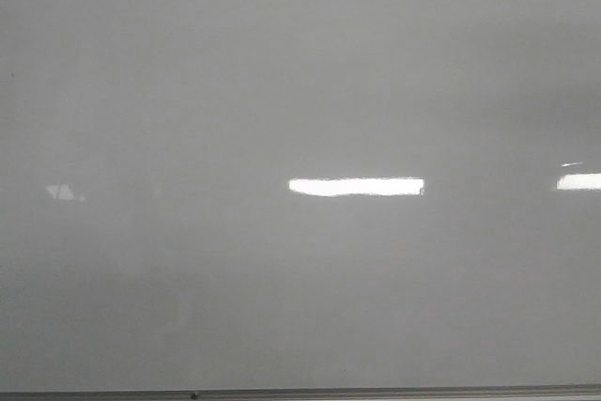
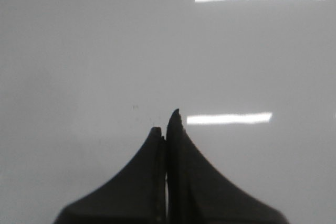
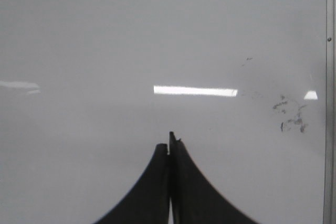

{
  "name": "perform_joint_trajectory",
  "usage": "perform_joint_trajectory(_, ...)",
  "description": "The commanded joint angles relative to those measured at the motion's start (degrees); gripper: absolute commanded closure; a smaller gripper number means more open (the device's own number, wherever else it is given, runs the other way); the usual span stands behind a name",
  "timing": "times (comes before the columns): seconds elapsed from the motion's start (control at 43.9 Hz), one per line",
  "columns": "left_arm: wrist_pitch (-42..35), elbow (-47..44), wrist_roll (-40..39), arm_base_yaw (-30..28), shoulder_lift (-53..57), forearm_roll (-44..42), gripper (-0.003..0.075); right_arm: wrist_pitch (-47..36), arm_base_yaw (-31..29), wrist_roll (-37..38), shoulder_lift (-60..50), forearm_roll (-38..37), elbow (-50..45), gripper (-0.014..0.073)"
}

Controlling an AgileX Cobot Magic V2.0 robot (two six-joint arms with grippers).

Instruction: Write number 7 on whiteboard

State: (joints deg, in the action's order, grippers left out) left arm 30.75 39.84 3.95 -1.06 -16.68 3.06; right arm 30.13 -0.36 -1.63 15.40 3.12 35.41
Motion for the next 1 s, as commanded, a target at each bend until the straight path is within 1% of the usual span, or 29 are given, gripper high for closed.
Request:
perform_joint_trajectory(0.0, 2.00, 3.74, -0.34, -0.23, -4.92, 0.64, 0.0741, -0.67, -0.51, -0.13, 4.58, 0.14, 3.22, 0.0661)
perform_joint_trajectory(0.114, 3.15, 3.50, -0.34, -0.23, -8.27, 0.99, 0.0741, 1.07, -0.51, -0.13, 7.82, 0.14, 2.92, 0.0661)
perform_joint_trajectory(0.251, 6.08, 3.28, -0.34, -0.23, -11.44, 3.34, 0.0741, 0.95, -0.51, -0.13, 11.02, 0.14, 1.72, 0.0661)
perform_joint_trajectory(0.433, 5.67, 1.83, -0.34, -0.23, -14.19, 6.13, 0.0741, 1.17, -0.51, -1.73, 14.65, 0.02, -0.47, 0.0661)
perform_joint_trajectory(0.524, 5.65, 1.14, -0.34, -0.23, -15.03, 5.66, 0.0741, 1.06, -0.45, -2.09, 15.53, 0.02, -1.48, 0.0652)
perform_joint_trajectory(0.57, 5.65, 1.03, -0.09, -0.23, -15.50, 4.75, 0.0740, 1.06, -0.41, -2.09, 15.75, 0.08, -1.75, 0.0620)
perform_joint_trajectory(0.638, 5.65, 1.03, 1.54, -0.23, -16.41, 3.83, 0.0727, 1.13, -0.41, -2.11, 15.75, 0.08, -1.81, 0.0539)
perform_joint_trajectory(0.684, 5.44, 1.03, 2.62, -0.23, -17.06, 3.68, 0.0685, 1.07, -0.41, -2.25, 15.75, 0.08, -1.88, 0.0414)
perform_joint_trajectory(0.707, 5.45, 1.03, 2.72, -0.23, -17.47, 3.68, 0.0657, 1.07, -0.41, -2.30, 15.75, 0.08, -1.88, 0.0377)
perform_joint_trajectory(0.73, 5.45, 1.03, 2.72, -0.23, -18.00, 3.68, 0.0624, 1.07, -0.41, -2.30, 15.75, 0.08, -1.88, 0.0300)
perform_joint_trajectory(0.752, 5.32, 1.03, 2.72, -0.23, -18.44, 3.68, 0.0572, 1.07, -0.41, -2.30, 15.75, 0.08, -1.88, 0.0223)
perform_joint_trajectory(0.775, 5.21, 1.03, 2.72, -0.23, -18.93, 3.68, 0.0528, 1.07, -0.41, -2.30, 15.75, 0.08, -1.88, 0.0188)
perform_joint_trajectory(0.821, 4.92, 1.03, 2.72, -0.23, -19.93, 3.68, 0.0430, 0.98, -0.41, -2.30, 15.75, 0.08, -1.88, 0.0086)
perform_joint_trajectory(0.866, 4.19, 1.03, 2.72, -0.23, -21.04, 3.68, 0.0328, 0.98, -0.41, -2.30, 15.75, 0.08, -1.88, 0.0031)
perform_joint_trajectory(0.912, 3.31, 1.03, 2.72, -0.23, -22.56, 3.68, 0.0239, 0.98, -0.41, -2.30, 15.75, 0.08, -1.88, 0.0004)
perform_joint_trajectory(0.958, 1.66, 1.03, 2.72, -0.23, -23.98, 3.68, 0.0176, 0.98, -0.41, -2.30, 15.75, 0.08, -1.88, 0.0001)
perform_joint_trajectory(0.98, 0.77, 1.03, 2.72, -0.23, -24.77, 3.68, 0.0162, 0.93, -0.41, -2.30, 15.75, 0.08, -1.88, 0.0001)
